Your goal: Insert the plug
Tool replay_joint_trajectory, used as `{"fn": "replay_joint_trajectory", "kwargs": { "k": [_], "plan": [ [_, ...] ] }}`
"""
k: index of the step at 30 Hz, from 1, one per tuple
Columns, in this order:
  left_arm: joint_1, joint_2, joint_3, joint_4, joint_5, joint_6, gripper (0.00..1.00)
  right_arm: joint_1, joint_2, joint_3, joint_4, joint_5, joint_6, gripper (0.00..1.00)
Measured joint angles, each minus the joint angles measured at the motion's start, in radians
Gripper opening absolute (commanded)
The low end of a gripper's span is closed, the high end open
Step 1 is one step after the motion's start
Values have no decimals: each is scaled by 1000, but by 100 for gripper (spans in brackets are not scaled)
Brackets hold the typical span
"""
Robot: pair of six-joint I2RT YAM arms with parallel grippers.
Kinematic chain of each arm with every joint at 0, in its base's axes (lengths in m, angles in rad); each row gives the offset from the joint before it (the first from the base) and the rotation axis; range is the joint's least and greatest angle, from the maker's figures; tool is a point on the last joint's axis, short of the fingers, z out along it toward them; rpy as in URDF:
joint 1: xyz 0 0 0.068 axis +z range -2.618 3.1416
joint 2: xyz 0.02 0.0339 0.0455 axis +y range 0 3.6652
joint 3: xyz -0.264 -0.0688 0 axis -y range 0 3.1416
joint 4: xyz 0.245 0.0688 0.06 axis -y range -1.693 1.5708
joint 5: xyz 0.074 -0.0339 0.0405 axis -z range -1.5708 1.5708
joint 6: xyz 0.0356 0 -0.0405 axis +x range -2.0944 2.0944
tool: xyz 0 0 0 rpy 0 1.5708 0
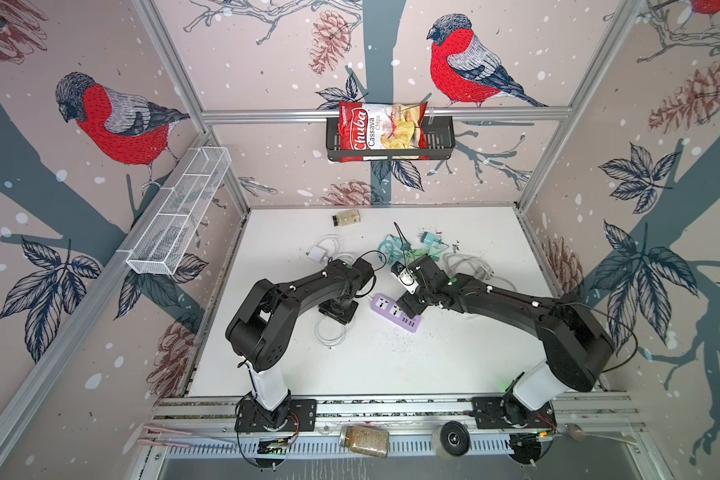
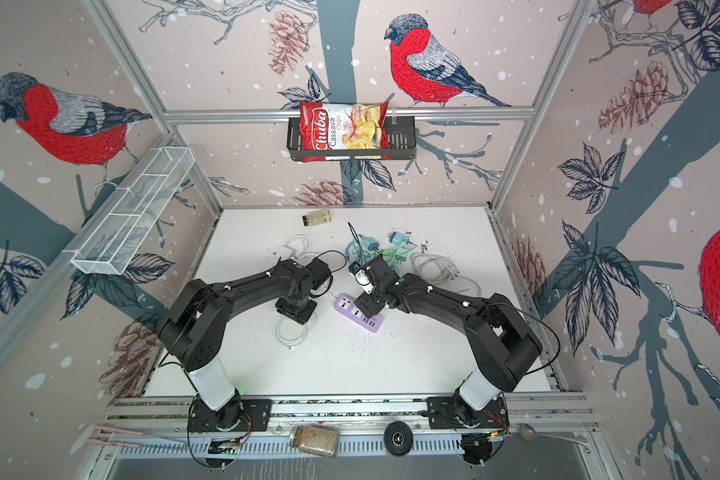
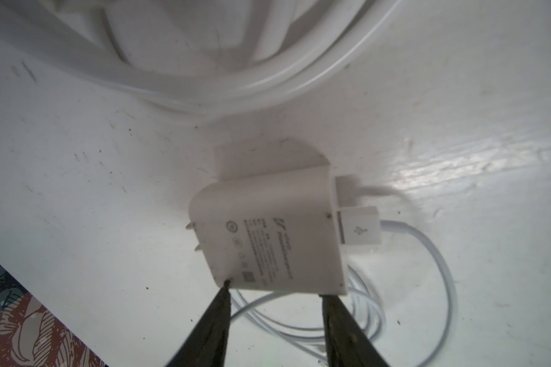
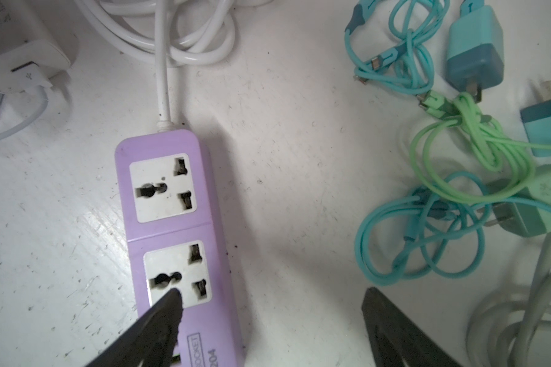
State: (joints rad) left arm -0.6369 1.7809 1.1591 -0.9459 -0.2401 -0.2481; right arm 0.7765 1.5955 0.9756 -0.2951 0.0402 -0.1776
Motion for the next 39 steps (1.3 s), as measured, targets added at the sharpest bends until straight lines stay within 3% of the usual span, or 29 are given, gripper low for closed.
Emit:
{"fn": "replay_joint_trajectory", "kwargs": {
  "k": [26,39],
  "plan": [
    [-2,143,128,-34,-182,18,54,17,-31,-24,7,-15,-4,93],
    [-1,200,202,-20,-208,72,54,29,-39,-32,6,-20,-7,95]
  ]
}}
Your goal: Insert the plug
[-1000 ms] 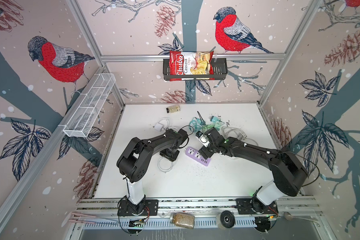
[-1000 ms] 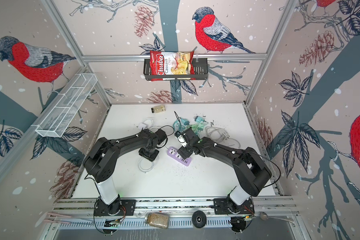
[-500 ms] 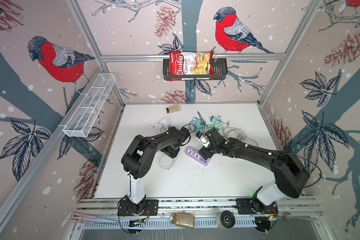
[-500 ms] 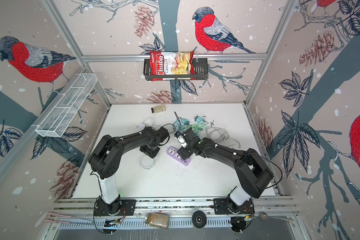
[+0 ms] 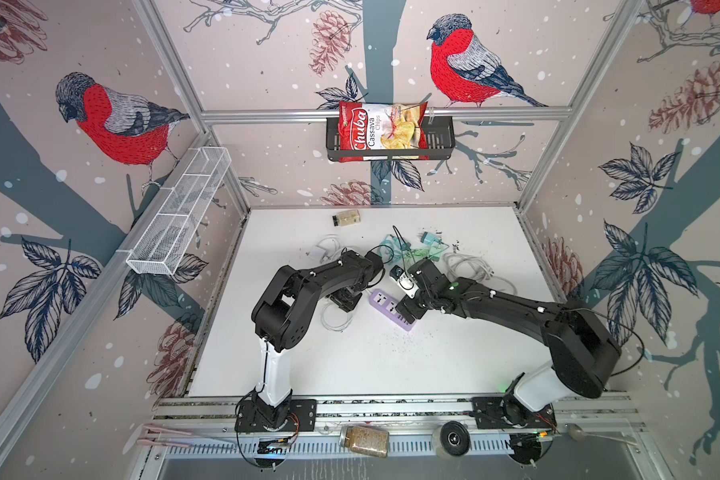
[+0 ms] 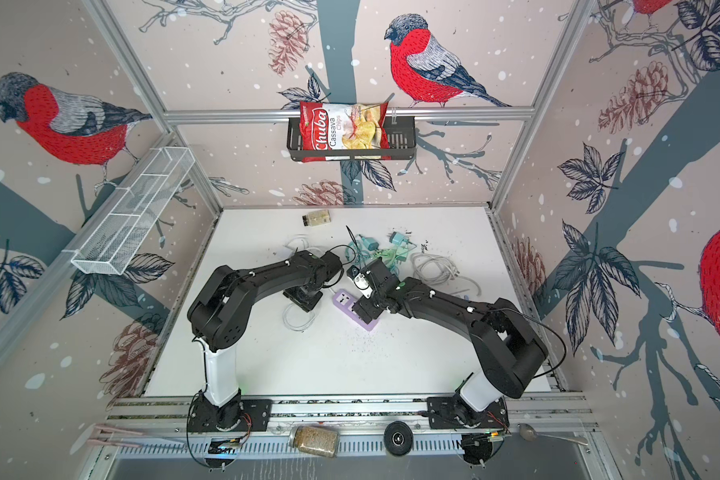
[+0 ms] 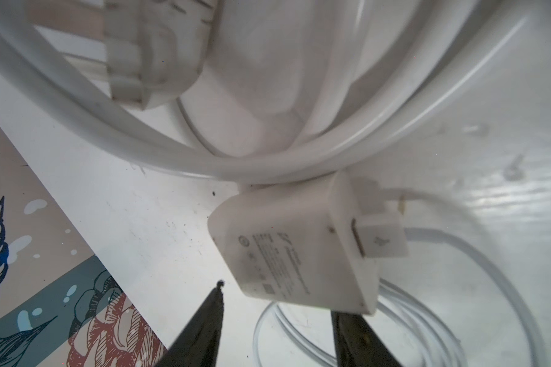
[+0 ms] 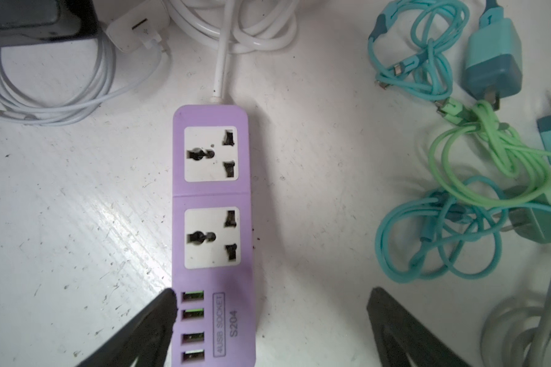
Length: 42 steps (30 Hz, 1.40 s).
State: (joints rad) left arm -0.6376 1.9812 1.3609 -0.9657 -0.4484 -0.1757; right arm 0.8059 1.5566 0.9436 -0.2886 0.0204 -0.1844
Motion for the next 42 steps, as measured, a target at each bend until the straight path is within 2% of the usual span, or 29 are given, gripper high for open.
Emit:
{"fn": "replay_joint_trajectory", "kwargs": {
  "k": [14,20,27,36,42],
  "plan": [
    [1,42,36,16,12,71,55,0,0,0,-1,1,0,95],
    [1,30,38,35,57,71,55,-1,0,0,0,0,0,95],
    [1,-65,23,105,180,101,57,-1,0,0,0,-2,0,95],
    [84,-93,47,155,220,132,56,-1,-2,0,-1,-3,0,95],
    [102,-90,-16,203,275,158,56,1,-12,1,-1,-2,4,95]
  ]
}}
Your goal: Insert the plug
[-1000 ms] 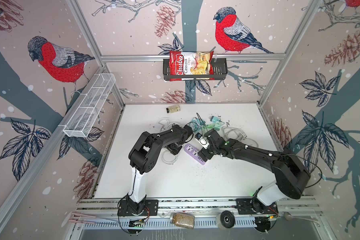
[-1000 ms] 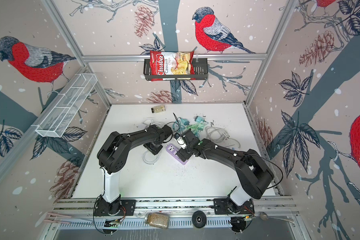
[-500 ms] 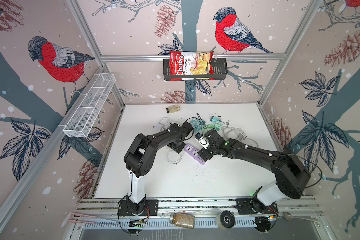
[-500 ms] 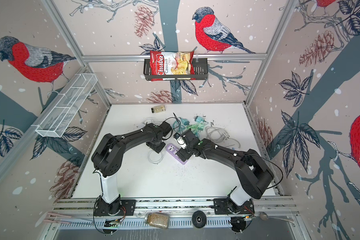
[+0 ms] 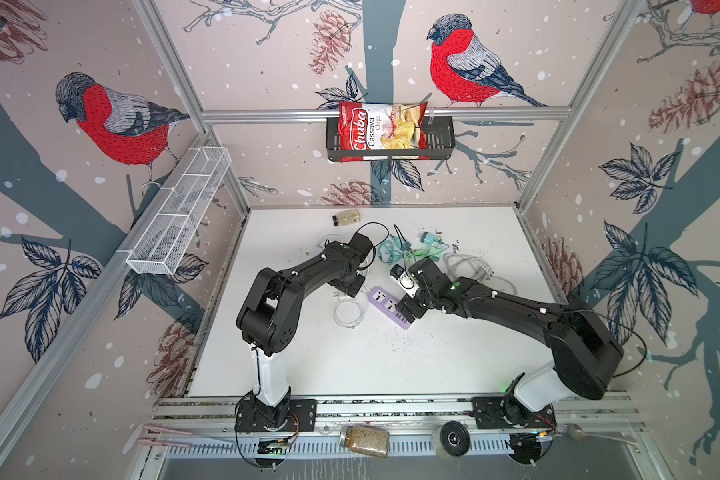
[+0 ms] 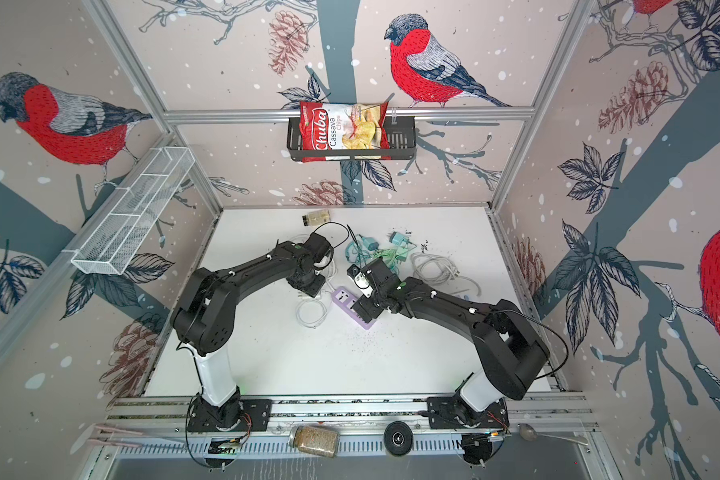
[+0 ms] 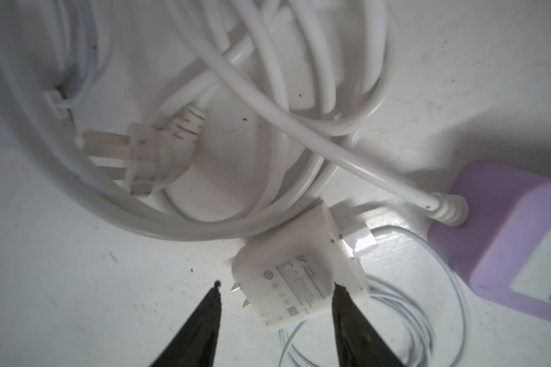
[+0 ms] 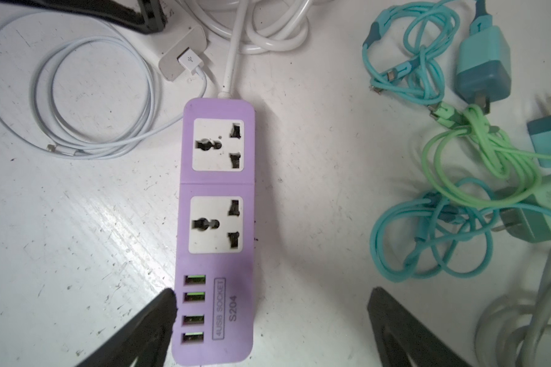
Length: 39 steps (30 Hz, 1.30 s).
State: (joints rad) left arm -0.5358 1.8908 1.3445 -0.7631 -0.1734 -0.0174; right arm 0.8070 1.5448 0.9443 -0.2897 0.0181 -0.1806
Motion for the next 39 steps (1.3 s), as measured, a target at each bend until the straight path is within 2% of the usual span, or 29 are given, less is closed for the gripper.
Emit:
{"fn": "replay_joint_trajectory", "kwargs": {
  "k": [14,26,39],
  "plan": [
    [50,-17,-55,153,82,33,56,17,-9,3,-11,7,4,95],
    [80,-38,-130,282,169,13,54,21,-9,3,-11,8,3,95],
    [81,-128,-225,245,162,-69,53,26,-10,3,-10,7,2,95]
  ]
}}
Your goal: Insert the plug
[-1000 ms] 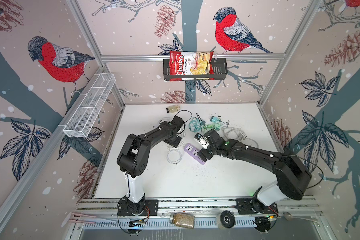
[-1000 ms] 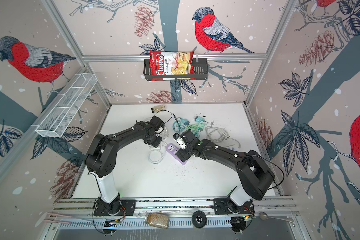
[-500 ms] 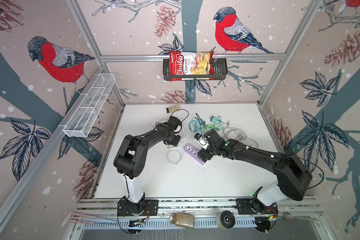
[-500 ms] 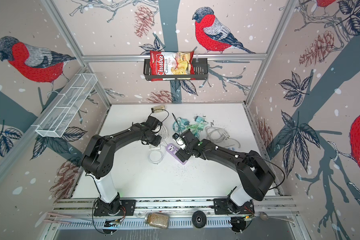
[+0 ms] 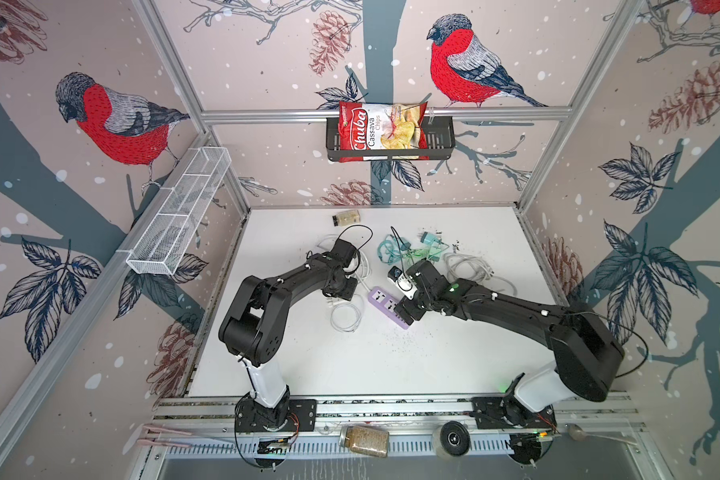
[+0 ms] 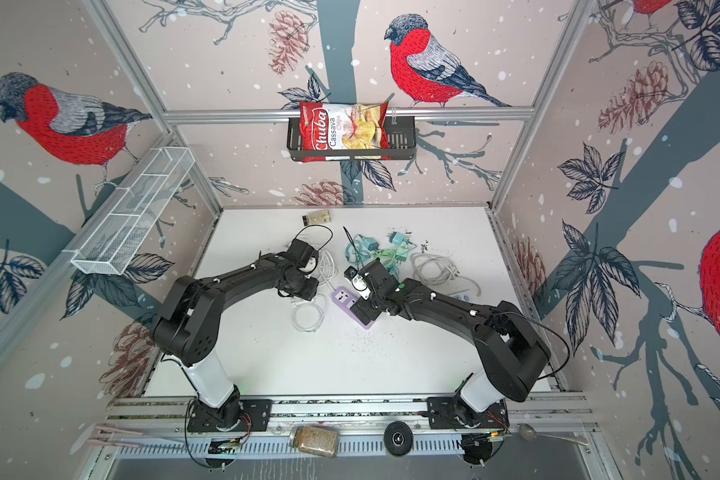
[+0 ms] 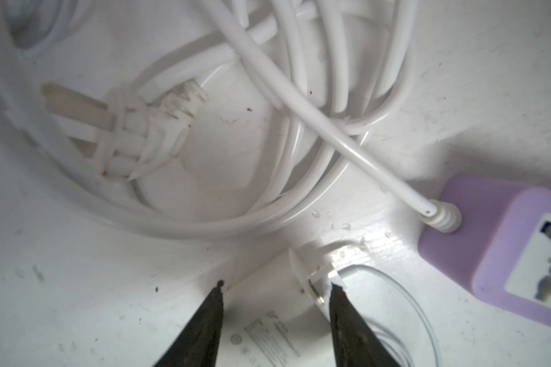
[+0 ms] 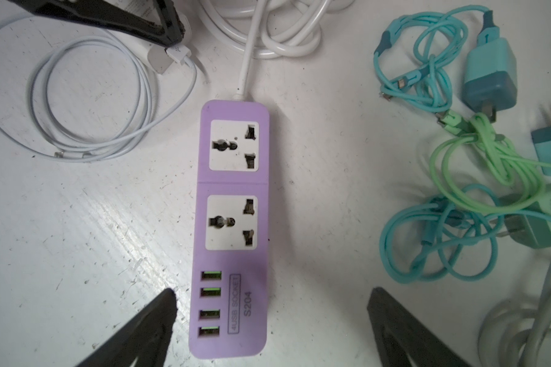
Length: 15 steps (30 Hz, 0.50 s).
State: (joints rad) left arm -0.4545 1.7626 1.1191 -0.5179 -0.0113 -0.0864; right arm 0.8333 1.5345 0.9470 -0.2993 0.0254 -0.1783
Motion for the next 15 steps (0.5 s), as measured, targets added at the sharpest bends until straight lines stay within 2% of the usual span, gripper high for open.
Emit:
{"fn": "replay_joint_trajectory", "kwargs": {
  "k": [10,15],
  "plan": [
    [-8,-145,-135,-14,60,-140,54,11,-19,-12,7,0,-3,95],
    [-7,-205,-142,-40,51,-208,57,19,-17,-13,8,0,-3,95]
  ]
}}
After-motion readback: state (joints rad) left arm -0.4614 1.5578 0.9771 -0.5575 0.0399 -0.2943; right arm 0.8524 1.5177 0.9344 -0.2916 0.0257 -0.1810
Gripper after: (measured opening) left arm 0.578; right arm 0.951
